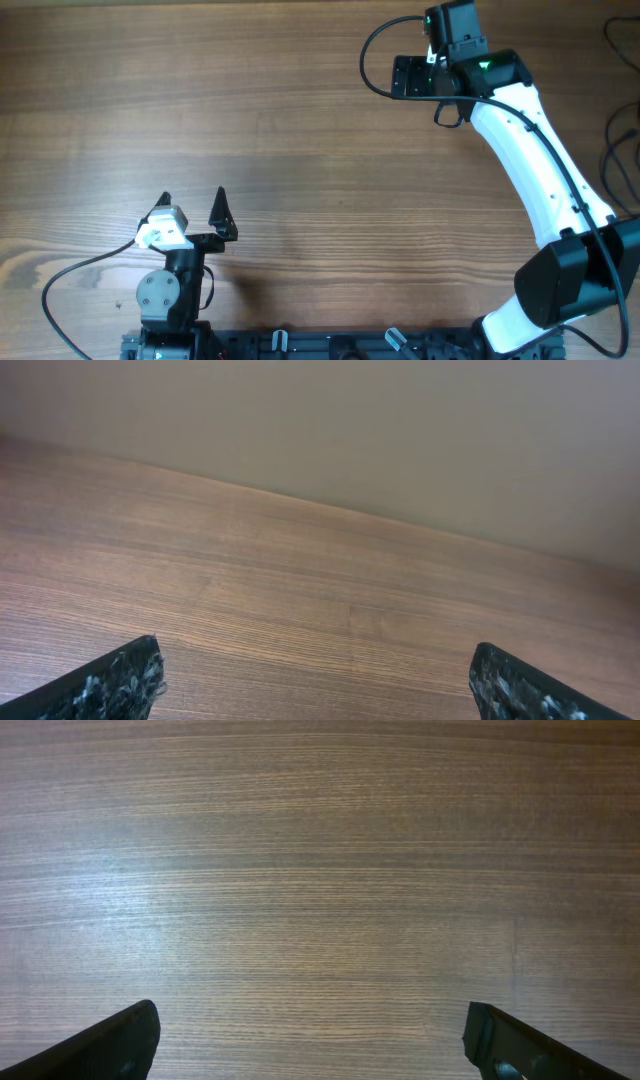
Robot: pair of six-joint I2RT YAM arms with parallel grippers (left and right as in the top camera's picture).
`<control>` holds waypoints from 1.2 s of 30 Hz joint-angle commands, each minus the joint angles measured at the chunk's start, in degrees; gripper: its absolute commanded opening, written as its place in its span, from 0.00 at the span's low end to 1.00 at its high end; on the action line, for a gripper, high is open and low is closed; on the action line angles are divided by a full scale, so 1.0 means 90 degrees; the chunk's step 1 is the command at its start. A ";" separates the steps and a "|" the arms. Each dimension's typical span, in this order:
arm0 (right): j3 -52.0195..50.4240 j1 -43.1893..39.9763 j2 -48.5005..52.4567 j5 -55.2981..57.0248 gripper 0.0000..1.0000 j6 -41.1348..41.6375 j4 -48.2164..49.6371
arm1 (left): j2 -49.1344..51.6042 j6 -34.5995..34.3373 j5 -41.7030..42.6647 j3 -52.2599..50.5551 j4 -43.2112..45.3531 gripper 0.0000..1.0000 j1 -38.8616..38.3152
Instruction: Untangle cables
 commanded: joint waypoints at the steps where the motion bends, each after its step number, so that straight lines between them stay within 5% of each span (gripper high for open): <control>1: -0.0022 0.0022 0.0061 -0.0056 1.00 0.0012 0.0019 | -0.0068 -0.0007 0.0073 -0.0036 -0.0010 1.00 0.0053; 10: -0.0022 0.0022 0.0061 -0.0058 1.00 0.0010 0.0019 | -0.0068 0.0024 0.0092 -0.0036 -0.0017 1.00 0.0257; 20: -0.0022 0.0022 0.0061 -0.0056 1.00 0.0012 0.0019 | -0.0068 0.1180 0.0097 -0.0039 -0.0017 1.00 0.0318; 36: -0.0022 0.0022 0.0061 -0.0056 1.00 0.0012 0.0019 | -0.0068 0.1353 0.0117 -0.0036 -0.0002 1.00 0.0318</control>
